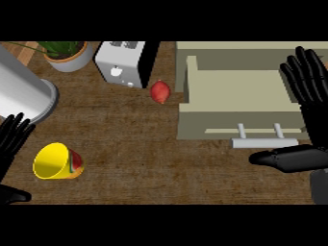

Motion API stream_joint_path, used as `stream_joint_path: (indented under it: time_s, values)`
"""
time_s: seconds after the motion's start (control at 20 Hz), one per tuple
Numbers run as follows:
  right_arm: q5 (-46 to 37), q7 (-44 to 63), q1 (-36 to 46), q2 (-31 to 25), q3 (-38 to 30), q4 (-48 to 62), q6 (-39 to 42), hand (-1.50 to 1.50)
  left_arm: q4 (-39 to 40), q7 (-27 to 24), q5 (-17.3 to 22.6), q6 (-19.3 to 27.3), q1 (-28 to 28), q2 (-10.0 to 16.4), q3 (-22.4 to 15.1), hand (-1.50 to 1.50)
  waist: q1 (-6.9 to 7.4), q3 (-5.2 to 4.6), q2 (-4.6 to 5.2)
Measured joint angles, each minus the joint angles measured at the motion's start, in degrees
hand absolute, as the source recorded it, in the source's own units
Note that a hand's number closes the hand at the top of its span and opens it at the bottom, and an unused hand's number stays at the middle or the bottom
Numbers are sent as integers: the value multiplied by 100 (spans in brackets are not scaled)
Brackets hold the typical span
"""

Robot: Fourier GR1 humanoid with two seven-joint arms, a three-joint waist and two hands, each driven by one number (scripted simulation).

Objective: Pick up the cup, place it into the drawer and close the drawer

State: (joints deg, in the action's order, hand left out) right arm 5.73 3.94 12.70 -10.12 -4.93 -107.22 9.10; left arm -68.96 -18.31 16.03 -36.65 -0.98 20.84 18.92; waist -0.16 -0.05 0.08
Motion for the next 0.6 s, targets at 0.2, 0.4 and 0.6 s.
stream_joint_path:
  time_s: [0.2,0.4,0.6]
  values:
    - [-9,104,51,22,12,-61,-22,-150,1204,-814,-633,60,-383,84,-30,-150,-16,-3,2]
    - [90,292,117,-59,-93,-154,14,-150,2331,-1541,-1189,344,-705,159,-147,-150,-32,-4,5]
    - [58,165,210,-61,-136,31,30,-150,3314,-2173,-1593,699,-1064,218,-256,-150,-51,-8,15]
